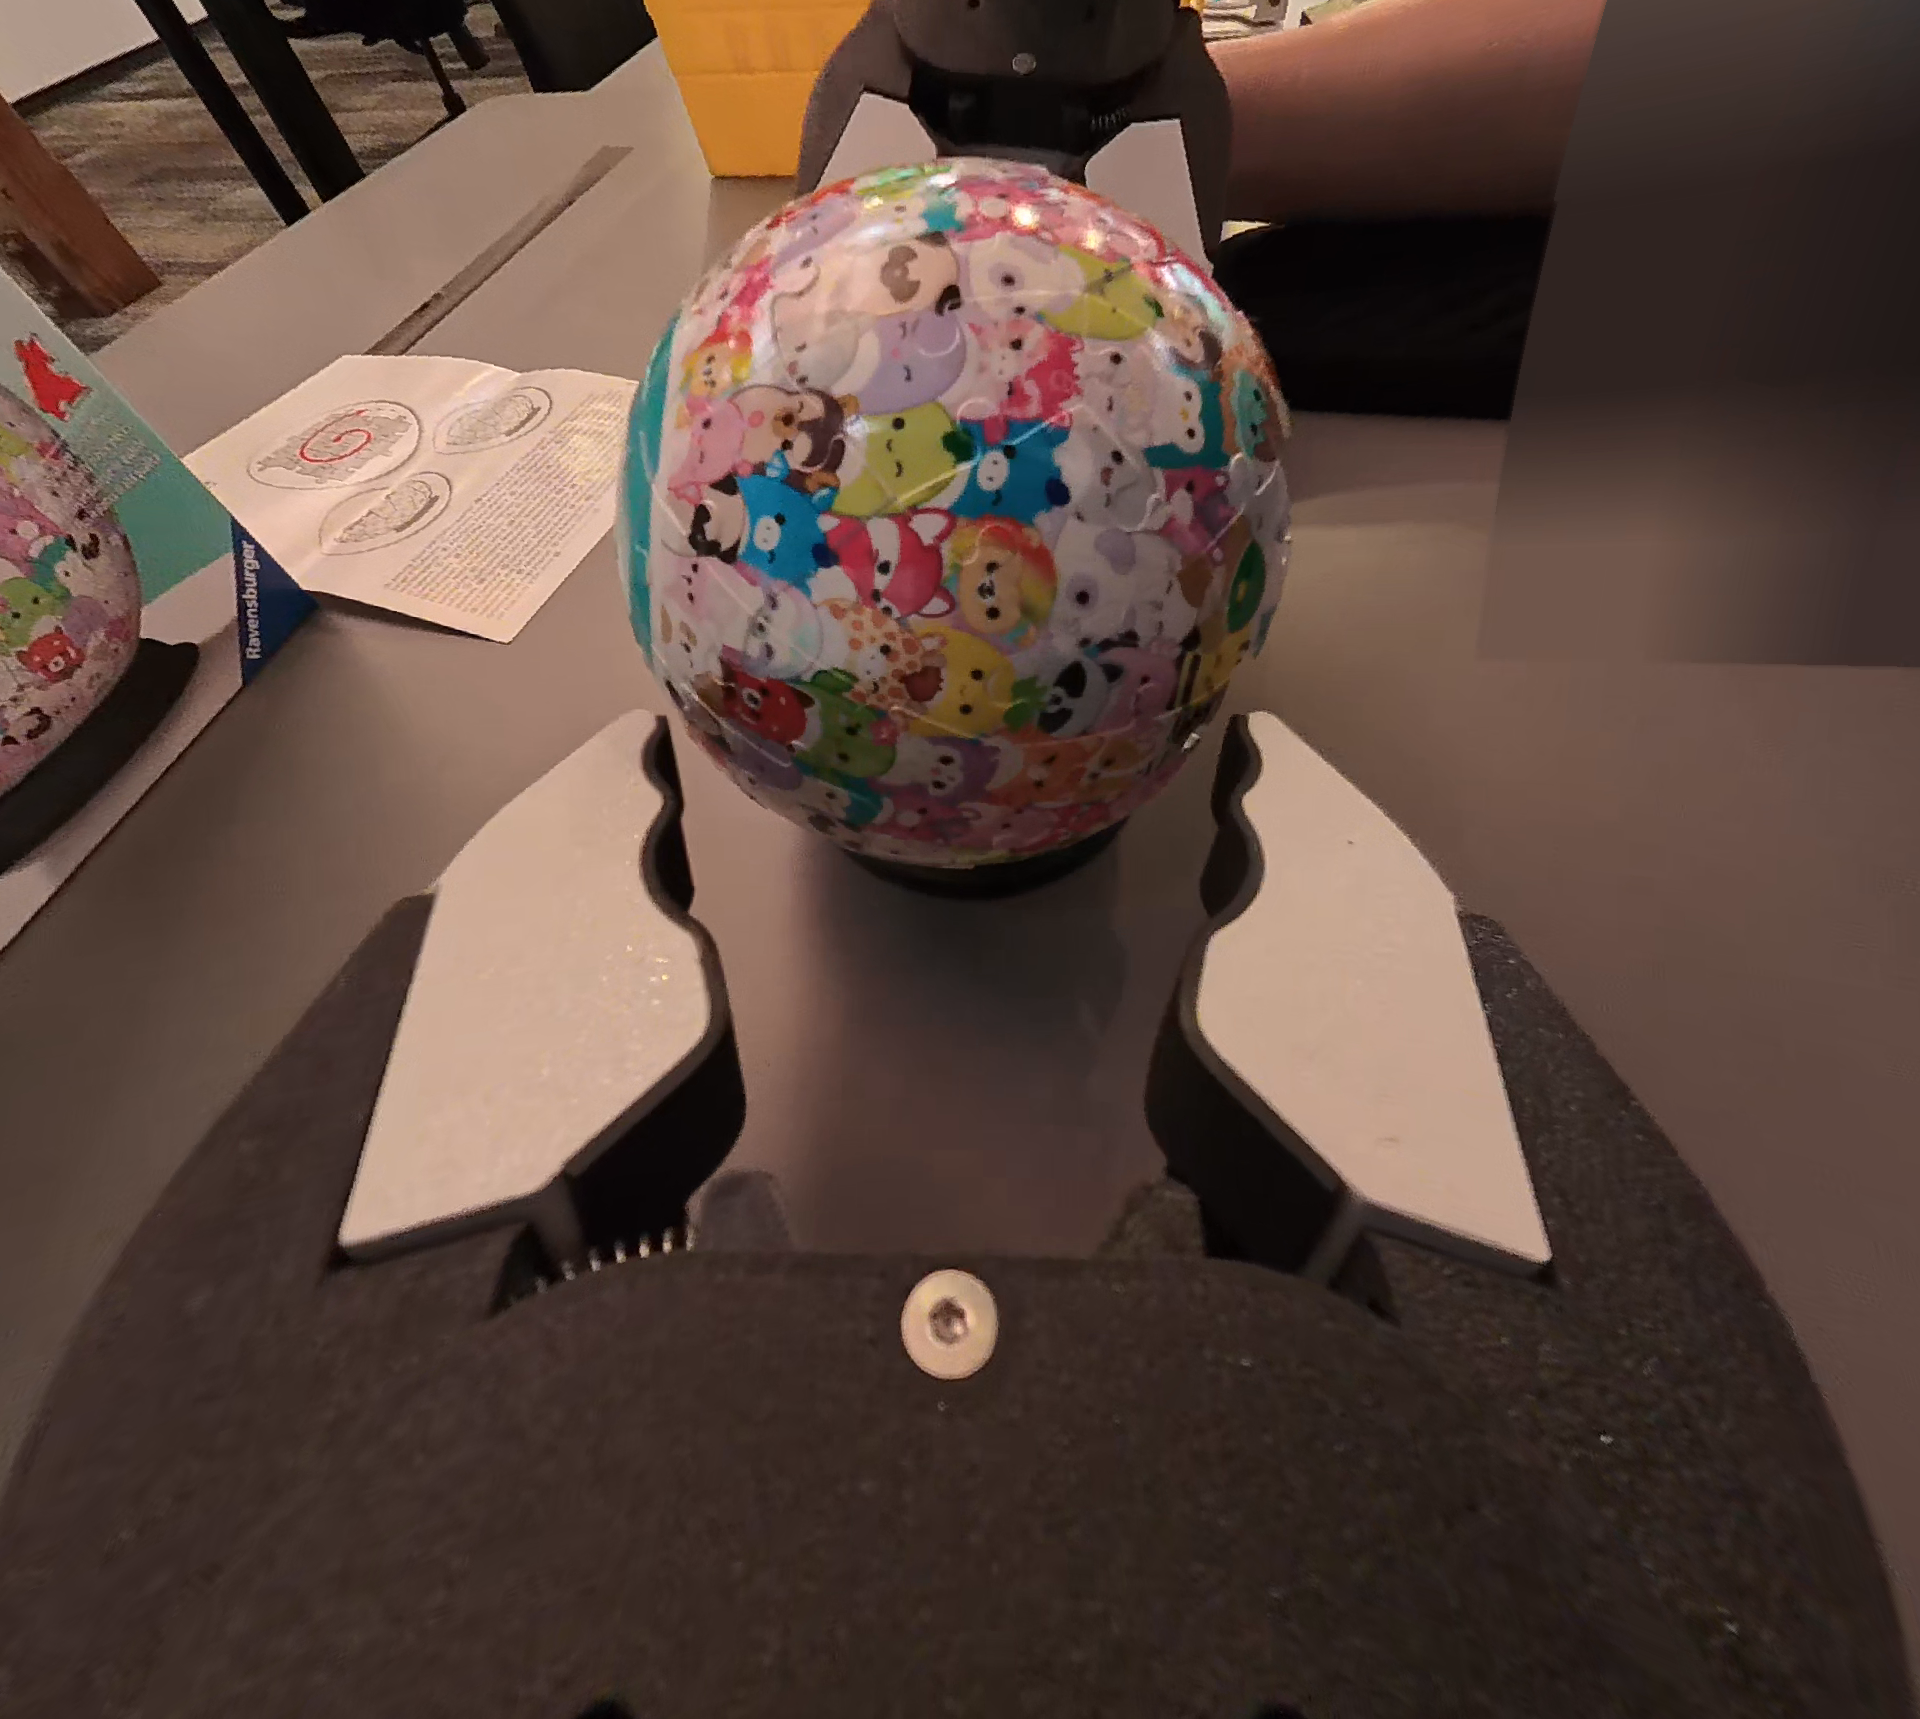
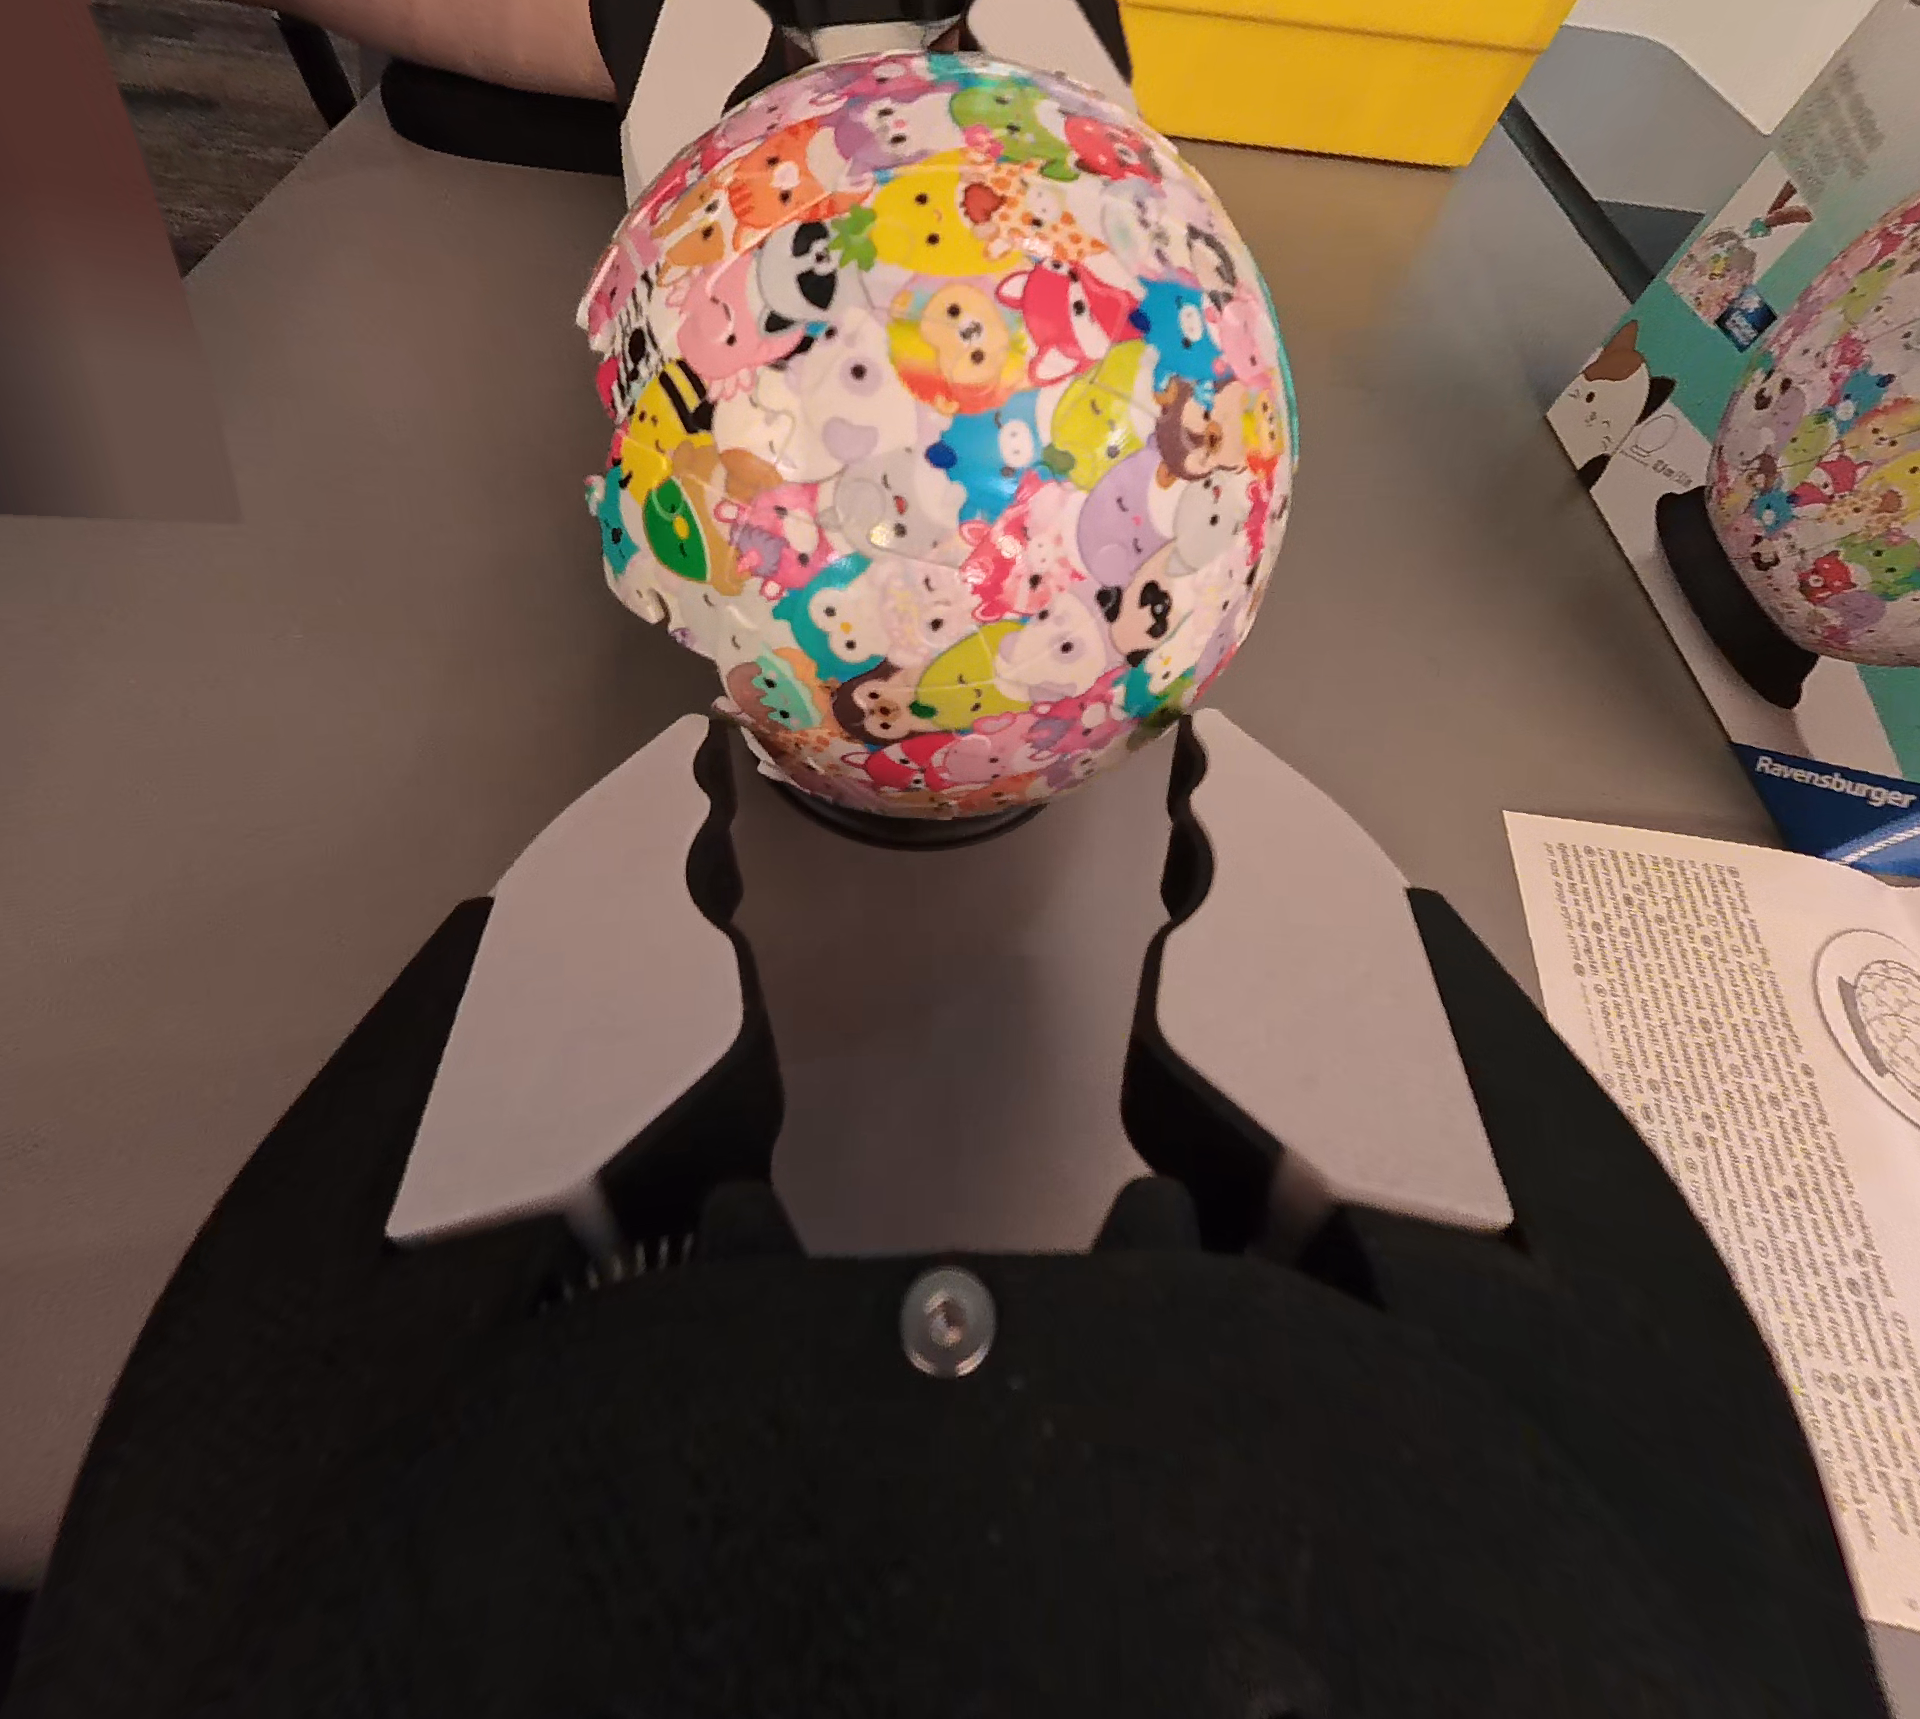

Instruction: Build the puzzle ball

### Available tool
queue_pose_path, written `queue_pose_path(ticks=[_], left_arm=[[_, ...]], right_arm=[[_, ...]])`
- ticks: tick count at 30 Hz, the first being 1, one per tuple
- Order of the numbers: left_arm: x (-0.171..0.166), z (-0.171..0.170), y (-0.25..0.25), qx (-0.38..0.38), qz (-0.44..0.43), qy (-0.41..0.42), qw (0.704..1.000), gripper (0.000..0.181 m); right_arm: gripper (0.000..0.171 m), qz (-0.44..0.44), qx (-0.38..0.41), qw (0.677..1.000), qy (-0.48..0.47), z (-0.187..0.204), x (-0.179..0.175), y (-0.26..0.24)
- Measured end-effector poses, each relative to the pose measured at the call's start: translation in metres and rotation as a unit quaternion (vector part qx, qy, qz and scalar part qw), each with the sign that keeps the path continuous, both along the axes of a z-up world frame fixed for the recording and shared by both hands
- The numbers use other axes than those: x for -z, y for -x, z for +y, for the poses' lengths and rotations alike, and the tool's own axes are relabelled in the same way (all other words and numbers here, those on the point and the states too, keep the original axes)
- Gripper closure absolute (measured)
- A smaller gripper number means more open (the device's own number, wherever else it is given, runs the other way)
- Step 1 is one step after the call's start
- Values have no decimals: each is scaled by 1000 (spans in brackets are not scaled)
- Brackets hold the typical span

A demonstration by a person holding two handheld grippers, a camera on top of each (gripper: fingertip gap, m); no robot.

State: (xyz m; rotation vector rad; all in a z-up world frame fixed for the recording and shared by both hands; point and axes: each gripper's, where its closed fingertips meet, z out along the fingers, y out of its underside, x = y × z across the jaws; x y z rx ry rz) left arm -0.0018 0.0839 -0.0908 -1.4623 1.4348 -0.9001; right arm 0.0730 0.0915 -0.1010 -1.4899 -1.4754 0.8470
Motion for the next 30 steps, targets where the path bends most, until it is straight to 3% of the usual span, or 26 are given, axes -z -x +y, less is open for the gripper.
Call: queue_pose_path(ticks=[25, 30], left_arm=[[4, -3, -3, -22, 13, 120, 992, 83], [4, -4, -3, -23, 9, 112, 993, 84]], right_arm=[[90, -2, 1, 991, 137, -4, -4, 0], [89, -5, -1, 994, 108, -2, -7, 1]])
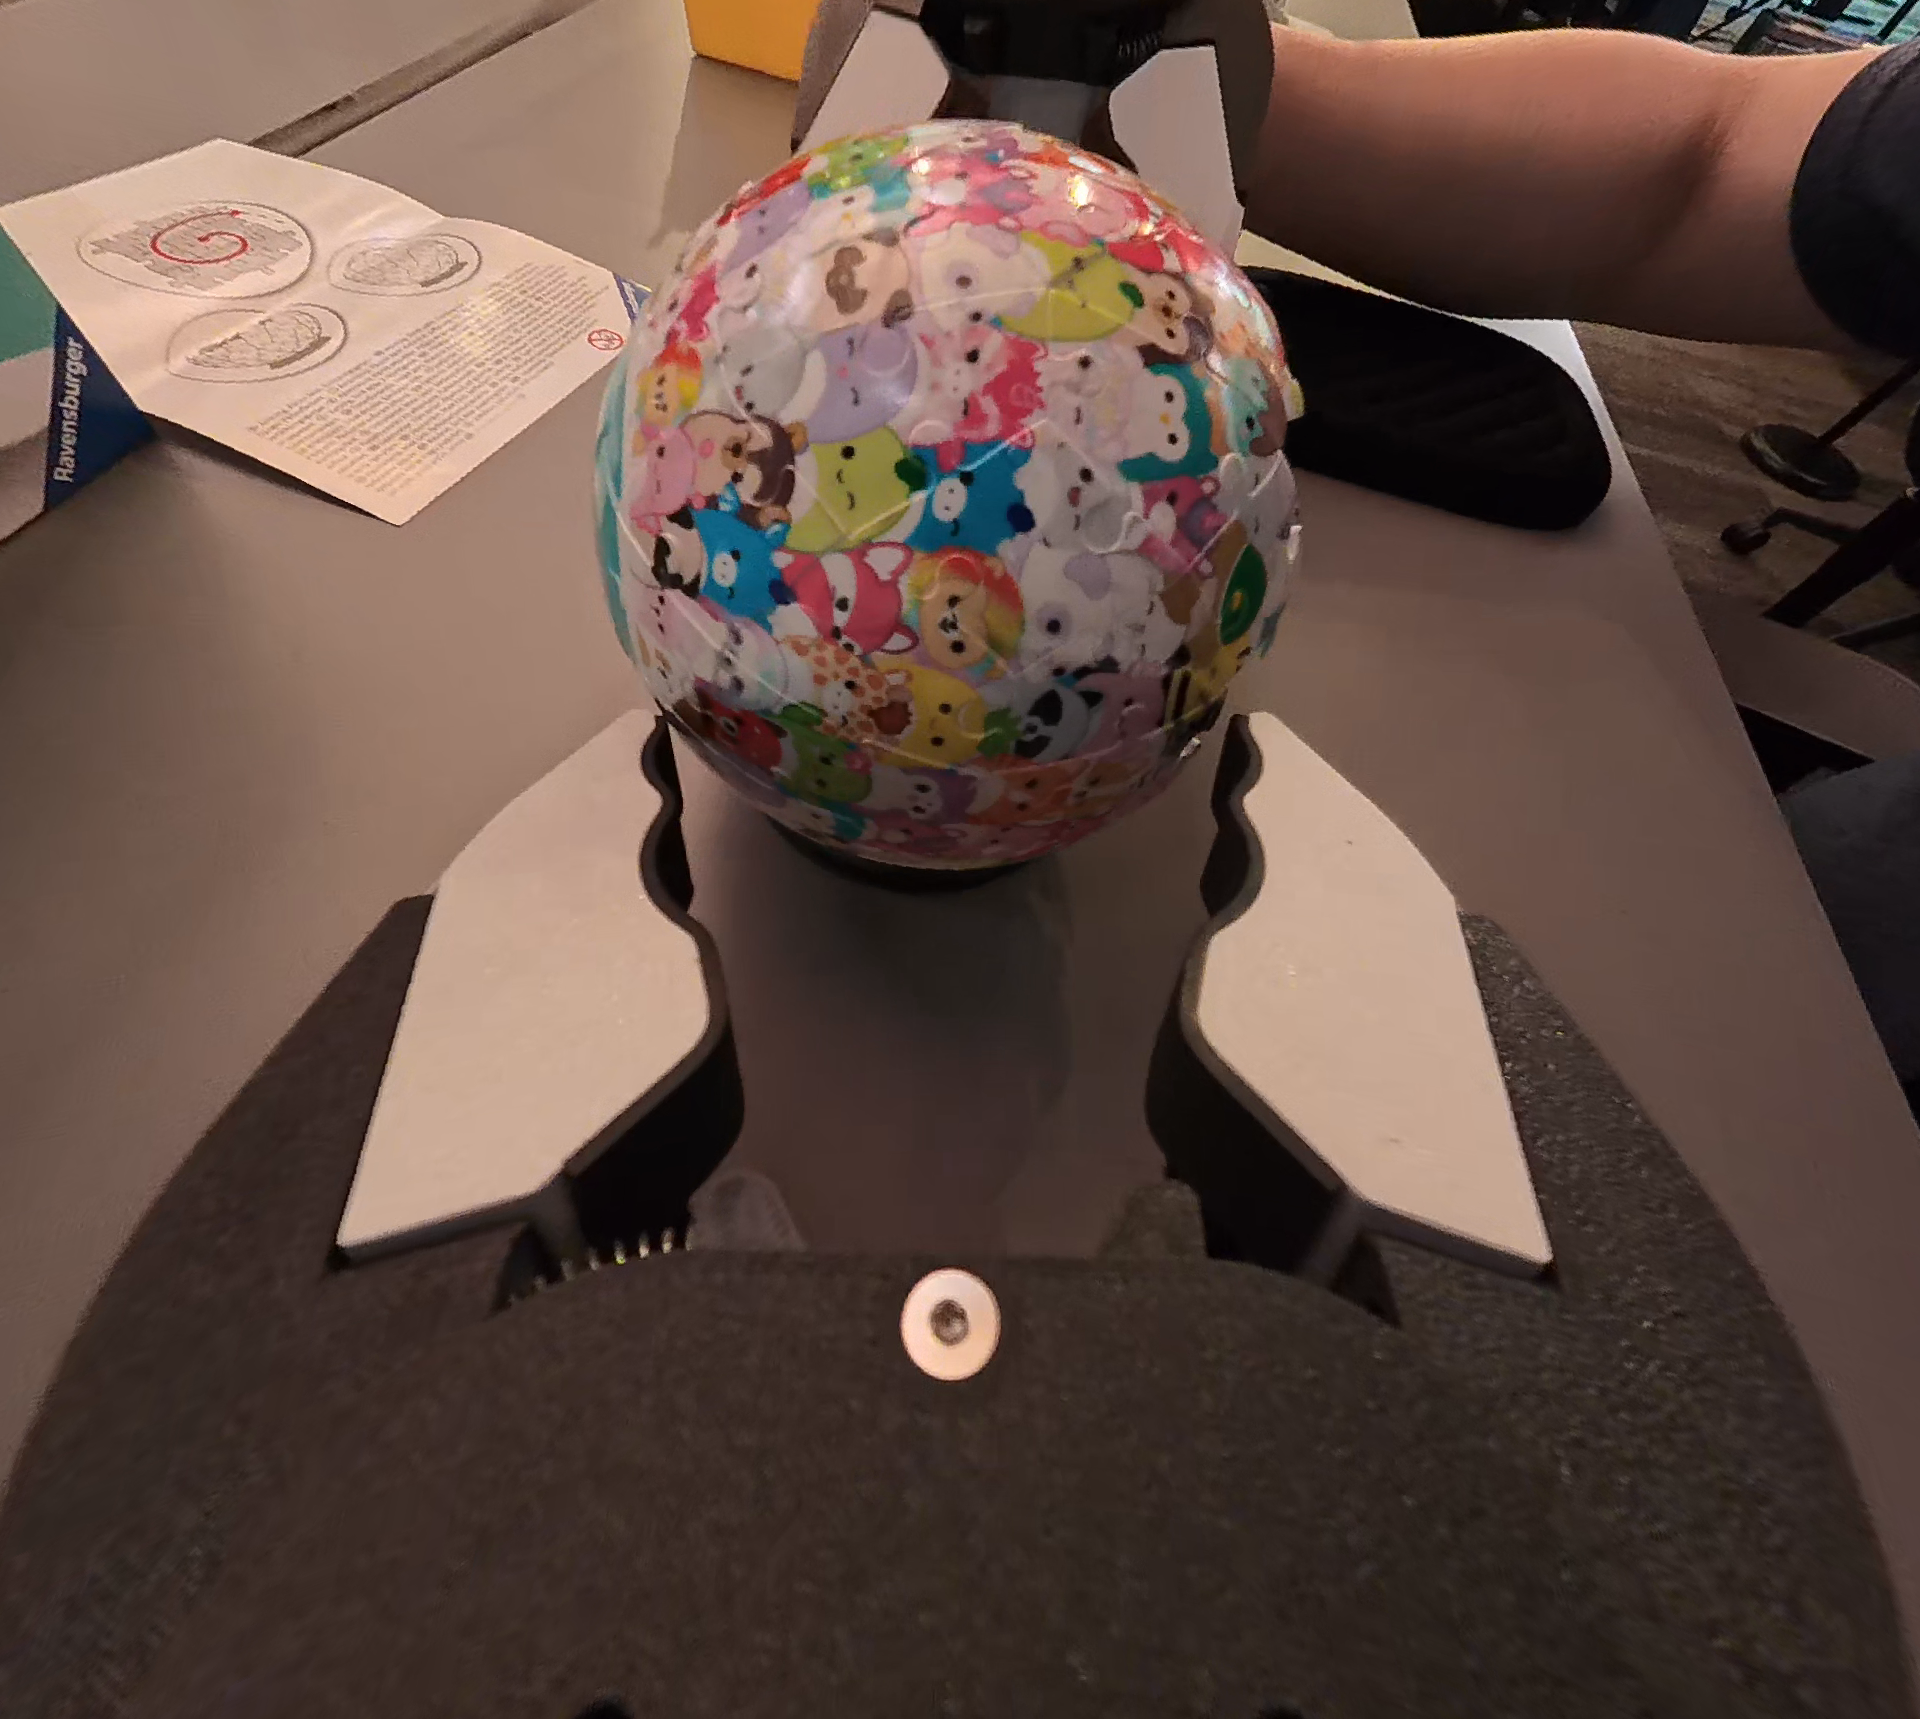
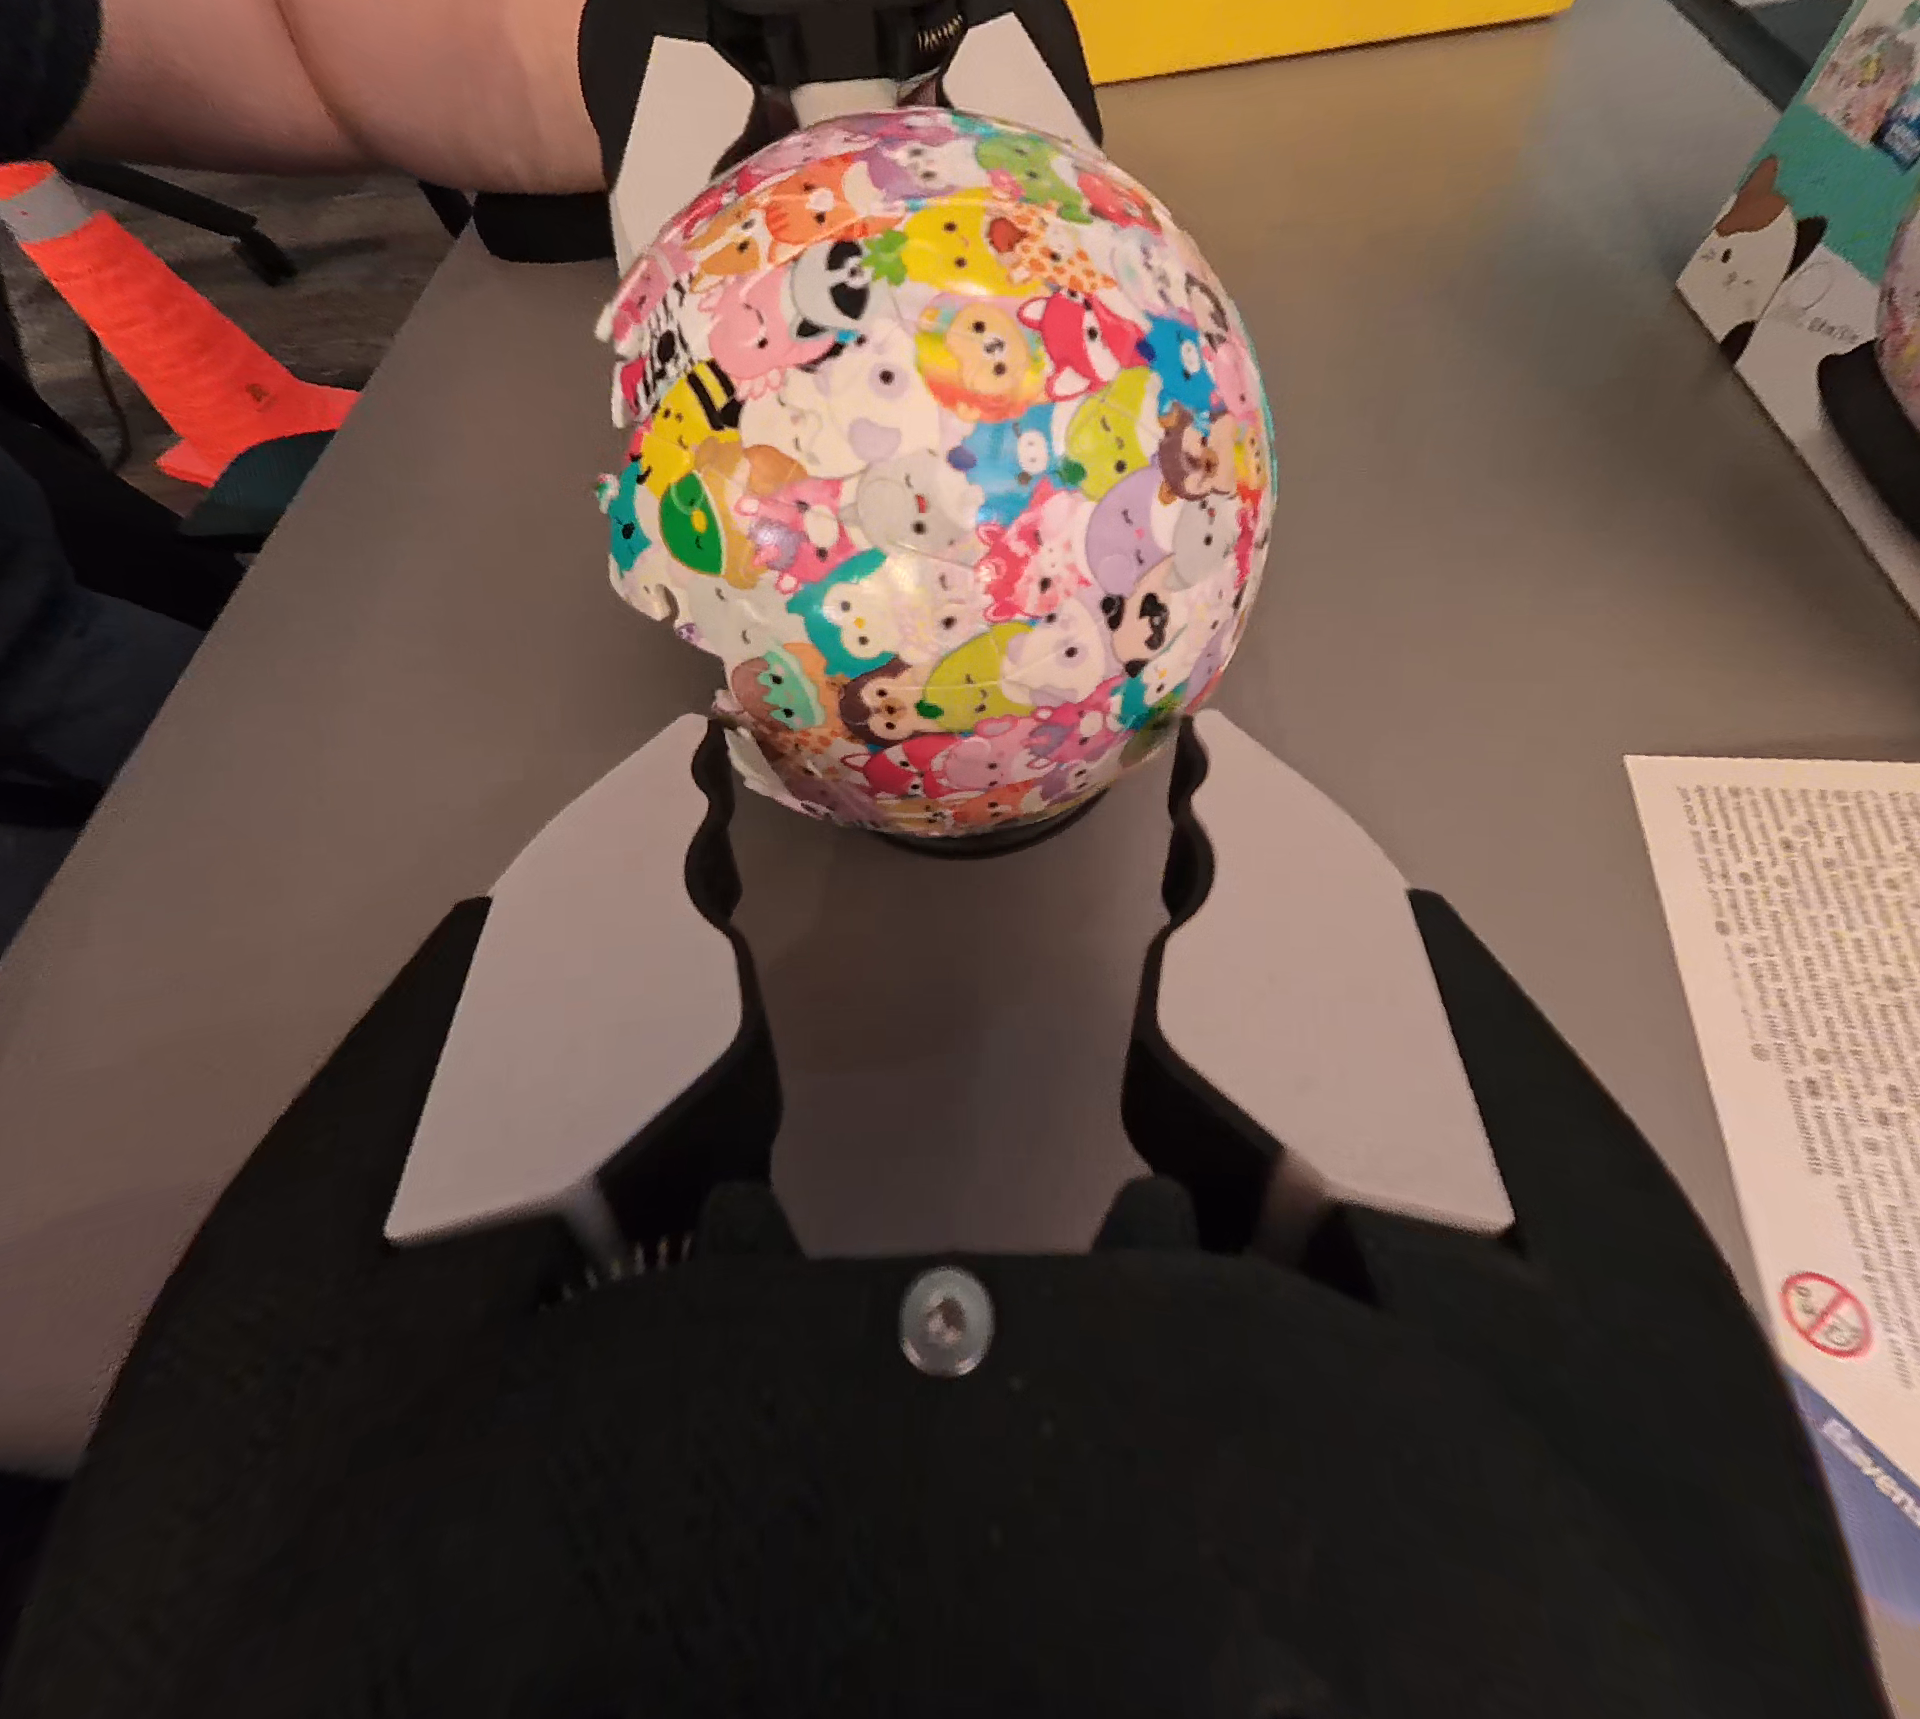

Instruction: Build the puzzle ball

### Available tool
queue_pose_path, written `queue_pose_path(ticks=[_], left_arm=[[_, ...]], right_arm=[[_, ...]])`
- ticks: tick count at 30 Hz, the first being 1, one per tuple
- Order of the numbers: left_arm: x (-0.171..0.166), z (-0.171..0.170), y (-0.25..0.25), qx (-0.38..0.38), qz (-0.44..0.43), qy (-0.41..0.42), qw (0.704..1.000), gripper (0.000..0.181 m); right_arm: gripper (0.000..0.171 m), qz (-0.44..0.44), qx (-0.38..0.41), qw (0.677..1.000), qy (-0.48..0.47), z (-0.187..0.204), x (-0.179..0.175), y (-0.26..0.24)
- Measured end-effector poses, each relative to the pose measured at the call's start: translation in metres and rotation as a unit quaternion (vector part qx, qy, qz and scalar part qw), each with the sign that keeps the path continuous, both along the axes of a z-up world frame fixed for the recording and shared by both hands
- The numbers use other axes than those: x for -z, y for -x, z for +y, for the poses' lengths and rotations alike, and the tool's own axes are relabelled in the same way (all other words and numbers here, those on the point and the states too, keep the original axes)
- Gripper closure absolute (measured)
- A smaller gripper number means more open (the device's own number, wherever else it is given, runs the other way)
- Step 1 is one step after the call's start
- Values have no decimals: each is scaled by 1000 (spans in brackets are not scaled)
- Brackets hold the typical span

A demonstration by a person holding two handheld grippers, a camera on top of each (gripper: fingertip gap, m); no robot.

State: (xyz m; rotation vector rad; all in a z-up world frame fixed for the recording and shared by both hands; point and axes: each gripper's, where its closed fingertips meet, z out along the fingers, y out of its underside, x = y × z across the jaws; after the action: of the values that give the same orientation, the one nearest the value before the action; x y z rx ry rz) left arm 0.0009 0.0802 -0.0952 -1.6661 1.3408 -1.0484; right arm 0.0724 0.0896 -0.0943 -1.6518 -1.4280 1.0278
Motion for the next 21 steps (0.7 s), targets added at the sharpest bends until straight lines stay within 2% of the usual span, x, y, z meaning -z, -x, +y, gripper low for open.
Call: queue_pose_path(ticks=[8, 13, 21], left_arm=[[-5, -1, 2, 4, -12, -51, 999, 83], [-4, 3, 4, 7, -14, -97, 995, 91], [-6, 1, 1, -1, -18, -59, 998, 89]], right_arm=[[88, -13, 16, 999, -43, 1, 4, -1], [84, -27, 18, 998, -59, -1, 17, 4], [87, 9, 23, 1000, -6, -1, 7, 4]])
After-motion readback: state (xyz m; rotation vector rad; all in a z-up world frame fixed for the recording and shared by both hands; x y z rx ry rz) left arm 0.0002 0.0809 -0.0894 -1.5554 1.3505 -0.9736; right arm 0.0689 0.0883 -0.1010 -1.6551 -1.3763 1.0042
